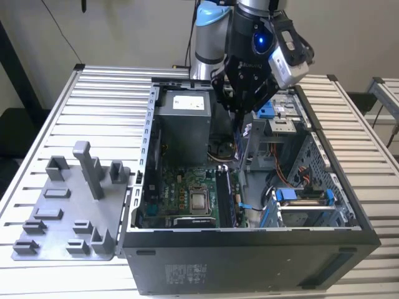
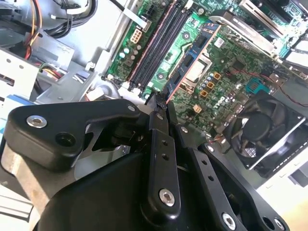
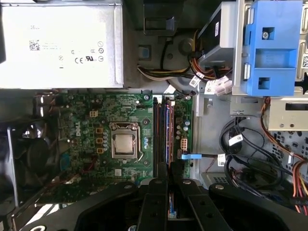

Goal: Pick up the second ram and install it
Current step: 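Insert the second ram into the second slot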

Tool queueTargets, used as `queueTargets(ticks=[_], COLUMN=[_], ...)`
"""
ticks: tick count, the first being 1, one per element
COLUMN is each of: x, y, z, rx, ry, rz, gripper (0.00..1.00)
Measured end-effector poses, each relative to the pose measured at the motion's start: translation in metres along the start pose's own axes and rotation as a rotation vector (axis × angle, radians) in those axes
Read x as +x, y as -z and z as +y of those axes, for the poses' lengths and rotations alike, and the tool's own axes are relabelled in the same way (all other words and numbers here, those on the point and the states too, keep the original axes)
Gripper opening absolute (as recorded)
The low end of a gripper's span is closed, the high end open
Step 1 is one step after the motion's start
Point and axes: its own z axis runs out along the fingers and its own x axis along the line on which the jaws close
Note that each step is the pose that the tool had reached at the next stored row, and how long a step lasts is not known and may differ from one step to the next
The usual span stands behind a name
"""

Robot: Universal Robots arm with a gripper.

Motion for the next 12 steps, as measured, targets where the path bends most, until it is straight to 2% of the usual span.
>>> queueTargets(ticks=[6, 12], x=[0.0, -0.0001], y=[-0.0035, -0.0116], z=[0.0002, 0.0006], rx=[0.0, 0.0], ry=[0.0, 0.0], rz=[-0.0003, -0.0013], gripper=[0.14, 0.14])
